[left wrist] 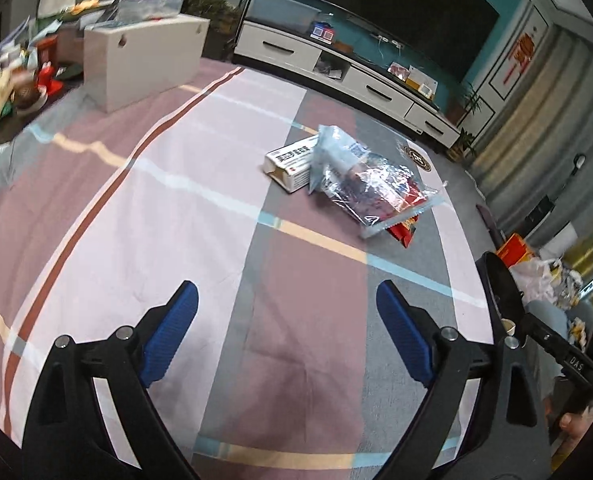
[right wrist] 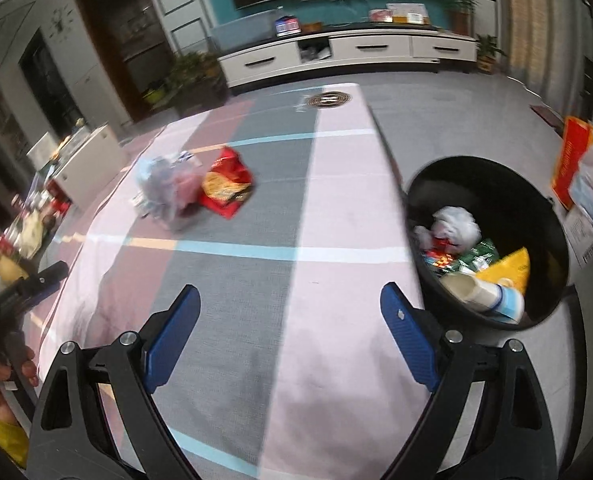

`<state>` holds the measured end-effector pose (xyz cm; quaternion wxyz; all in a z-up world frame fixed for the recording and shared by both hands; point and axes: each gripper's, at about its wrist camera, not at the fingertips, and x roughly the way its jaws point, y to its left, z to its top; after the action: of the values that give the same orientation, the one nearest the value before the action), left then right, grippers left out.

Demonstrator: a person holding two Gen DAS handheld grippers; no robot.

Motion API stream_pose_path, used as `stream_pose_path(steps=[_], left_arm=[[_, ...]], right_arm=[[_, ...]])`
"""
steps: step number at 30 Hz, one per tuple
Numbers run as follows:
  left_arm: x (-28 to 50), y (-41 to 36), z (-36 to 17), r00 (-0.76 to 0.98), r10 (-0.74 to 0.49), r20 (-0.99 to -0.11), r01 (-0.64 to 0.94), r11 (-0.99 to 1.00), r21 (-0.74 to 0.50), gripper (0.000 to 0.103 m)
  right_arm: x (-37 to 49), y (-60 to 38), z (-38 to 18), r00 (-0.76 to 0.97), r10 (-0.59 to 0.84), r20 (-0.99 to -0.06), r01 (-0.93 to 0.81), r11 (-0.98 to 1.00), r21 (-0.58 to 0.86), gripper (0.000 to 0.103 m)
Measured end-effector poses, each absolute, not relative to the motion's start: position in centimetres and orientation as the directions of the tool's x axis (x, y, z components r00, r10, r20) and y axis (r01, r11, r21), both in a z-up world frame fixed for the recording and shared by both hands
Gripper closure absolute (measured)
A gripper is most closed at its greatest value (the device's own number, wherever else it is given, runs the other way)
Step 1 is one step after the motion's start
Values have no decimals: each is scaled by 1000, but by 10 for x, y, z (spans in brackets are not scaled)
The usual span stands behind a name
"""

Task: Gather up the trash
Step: 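Move both tools back toward the remaining trash on the table, then grasp the clear plastic bag with the left tool while the right grasps the red chip bag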

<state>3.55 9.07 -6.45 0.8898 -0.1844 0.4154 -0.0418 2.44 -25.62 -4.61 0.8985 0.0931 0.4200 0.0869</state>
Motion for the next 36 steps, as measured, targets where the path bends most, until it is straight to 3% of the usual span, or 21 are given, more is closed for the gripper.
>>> stream_pose_path(steps=[17,28,31,36], left_arm=[[108,77,-54,677,-346,-649,-51,859,-510,13],[191,56,-70,640,-402,-655,-148,772,-618,17],[207,52,-80,617,-382,-688,-197,772,-605,28],[221,50,-91,600,-364,-712,-242,766,-596,36]], right_arm=[[103,-229,-66,613,334,-716,-123,936,331,14],[179,-211,-85,588,415,-694,-207,907,367,15],[194,-207,-91,580,427,-694,-217,902,373,19],[213,-200,-104,559,433,-708,-236,901,364,28]])
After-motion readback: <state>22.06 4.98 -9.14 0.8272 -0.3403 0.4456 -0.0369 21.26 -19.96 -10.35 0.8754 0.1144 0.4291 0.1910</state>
